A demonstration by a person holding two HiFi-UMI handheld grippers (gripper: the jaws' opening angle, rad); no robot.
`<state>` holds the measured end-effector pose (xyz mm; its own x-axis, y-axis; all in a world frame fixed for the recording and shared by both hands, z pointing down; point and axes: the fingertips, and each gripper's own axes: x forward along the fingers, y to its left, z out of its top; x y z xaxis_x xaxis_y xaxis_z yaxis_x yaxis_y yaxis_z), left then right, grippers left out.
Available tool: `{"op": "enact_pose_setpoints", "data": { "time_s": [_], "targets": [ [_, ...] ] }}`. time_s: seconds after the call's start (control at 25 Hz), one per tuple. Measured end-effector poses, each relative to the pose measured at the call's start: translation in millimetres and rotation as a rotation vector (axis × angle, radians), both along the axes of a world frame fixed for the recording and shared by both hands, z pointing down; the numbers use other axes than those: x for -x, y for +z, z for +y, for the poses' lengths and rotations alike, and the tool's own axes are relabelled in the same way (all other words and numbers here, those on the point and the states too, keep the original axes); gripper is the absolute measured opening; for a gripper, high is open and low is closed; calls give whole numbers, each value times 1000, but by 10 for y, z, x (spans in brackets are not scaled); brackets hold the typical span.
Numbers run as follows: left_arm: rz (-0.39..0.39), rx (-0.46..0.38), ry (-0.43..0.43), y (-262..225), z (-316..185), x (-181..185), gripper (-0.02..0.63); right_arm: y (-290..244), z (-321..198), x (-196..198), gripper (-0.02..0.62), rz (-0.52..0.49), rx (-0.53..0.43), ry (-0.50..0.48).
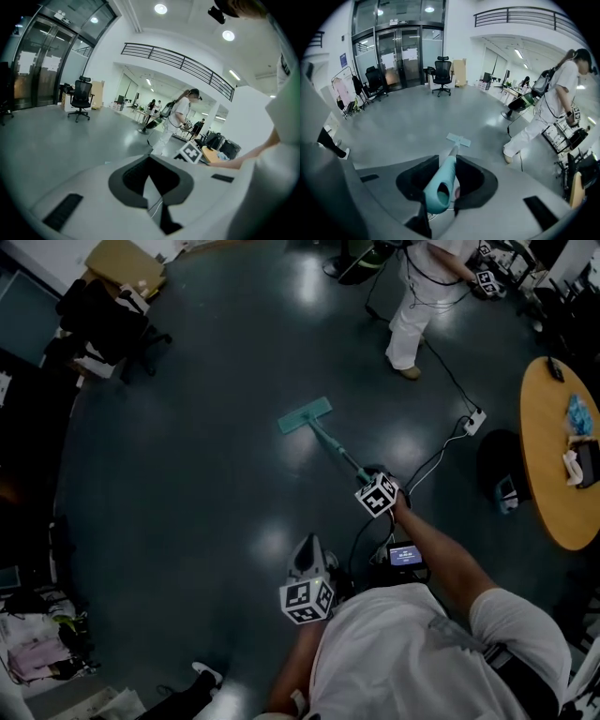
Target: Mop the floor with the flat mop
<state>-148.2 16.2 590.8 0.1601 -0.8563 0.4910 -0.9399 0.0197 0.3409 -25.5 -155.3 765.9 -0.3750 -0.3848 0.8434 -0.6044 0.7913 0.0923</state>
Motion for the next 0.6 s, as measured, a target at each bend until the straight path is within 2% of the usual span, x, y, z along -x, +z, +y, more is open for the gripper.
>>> {"op": "enact_pose_setpoints", "data": {
  "time_s": [0.2, 0.32, 0.6],
  "targets": [
    [0, -20, 32, -29, -78, -84, 0, -731, 898, -614, 118, -61, 47, 22],
    [0, -41, 52, -88, -99, -115, 0, -1142, 1302, -772, 117, -110, 44, 54],
    [7, -71, 78, -85, -108, -274, 1, -1121, 1591, -778, 117, -159, 39, 84]
  ]
}}
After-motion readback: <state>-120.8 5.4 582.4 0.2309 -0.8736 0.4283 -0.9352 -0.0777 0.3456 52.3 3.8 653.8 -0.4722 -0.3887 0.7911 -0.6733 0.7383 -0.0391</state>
